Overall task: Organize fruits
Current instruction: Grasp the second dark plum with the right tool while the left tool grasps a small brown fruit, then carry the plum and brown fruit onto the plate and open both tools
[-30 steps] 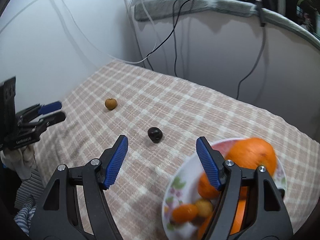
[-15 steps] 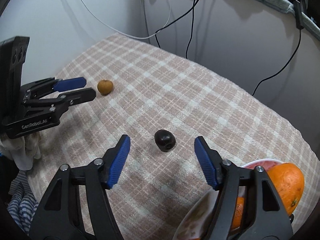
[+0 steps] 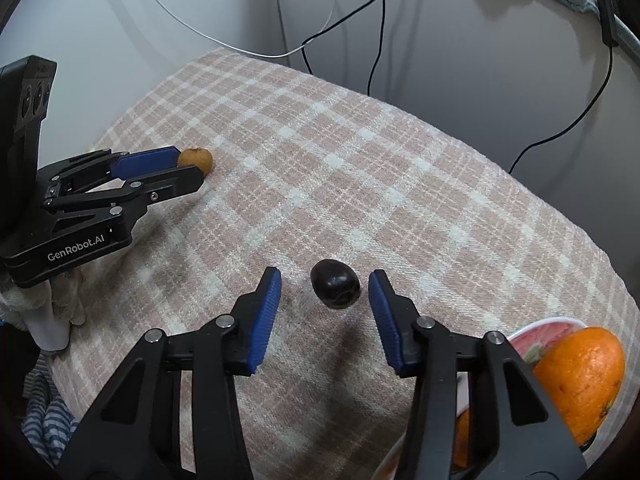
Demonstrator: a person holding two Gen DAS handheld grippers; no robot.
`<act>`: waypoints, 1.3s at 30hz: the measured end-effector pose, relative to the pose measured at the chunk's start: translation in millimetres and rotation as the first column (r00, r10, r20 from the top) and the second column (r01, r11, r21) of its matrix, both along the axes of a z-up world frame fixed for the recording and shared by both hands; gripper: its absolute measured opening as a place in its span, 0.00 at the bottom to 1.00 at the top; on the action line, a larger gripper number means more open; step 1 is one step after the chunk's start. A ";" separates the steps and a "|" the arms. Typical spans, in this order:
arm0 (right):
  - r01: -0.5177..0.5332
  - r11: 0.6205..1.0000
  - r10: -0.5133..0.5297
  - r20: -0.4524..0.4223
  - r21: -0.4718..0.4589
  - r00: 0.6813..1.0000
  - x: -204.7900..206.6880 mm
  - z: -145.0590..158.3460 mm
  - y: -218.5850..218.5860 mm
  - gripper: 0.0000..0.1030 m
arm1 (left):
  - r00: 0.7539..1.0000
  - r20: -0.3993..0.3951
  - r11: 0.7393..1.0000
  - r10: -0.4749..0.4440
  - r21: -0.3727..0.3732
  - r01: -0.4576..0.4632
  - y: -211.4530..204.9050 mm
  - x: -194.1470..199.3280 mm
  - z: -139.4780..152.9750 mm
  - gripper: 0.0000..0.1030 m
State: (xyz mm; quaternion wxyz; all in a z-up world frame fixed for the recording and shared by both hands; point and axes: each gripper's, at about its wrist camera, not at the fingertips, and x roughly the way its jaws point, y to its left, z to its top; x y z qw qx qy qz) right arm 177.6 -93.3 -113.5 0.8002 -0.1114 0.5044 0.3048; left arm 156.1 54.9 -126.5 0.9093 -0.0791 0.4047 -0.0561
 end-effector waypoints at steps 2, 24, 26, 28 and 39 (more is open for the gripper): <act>0.002 1.000 -0.002 -0.006 0.001 1.000 0.5 -0.9 0.8 0.43 | 1.000 -0.006 1.000 0.004 -0.005 -0.004 1.4 0.9 -1.4 0.34; 0.014 0.999 -0.014 -0.007 0.029 1.000 -1.7 -0.5 -5.5 0.24 | 1.000 0.009 1.000 0.020 -0.003 -0.020 0.9 3.5 0.6 0.24; 0.014 0.999 -0.014 -0.002 0.041 1.000 -6.6 3.4 -9.0 0.24 | 1.000 0.016 1.000 0.015 -0.005 -0.014 -0.7 -0.7 3.8 0.24; 0.013 0.998 -0.013 0.006 0.054 1.000 -11.1 8.1 -11.8 0.24 | 1.000 0.023 1.000 0.008 -0.010 -0.008 -3.2 -5.3 7.4 0.24; 0.051 0.986 -0.059 0.045 0.158 0.997 -39.2 39.2 -50.1 0.24 | 0.996 0.082 0.998 -0.041 -0.041 0.045 -30.3 -35.1 35.2 0.24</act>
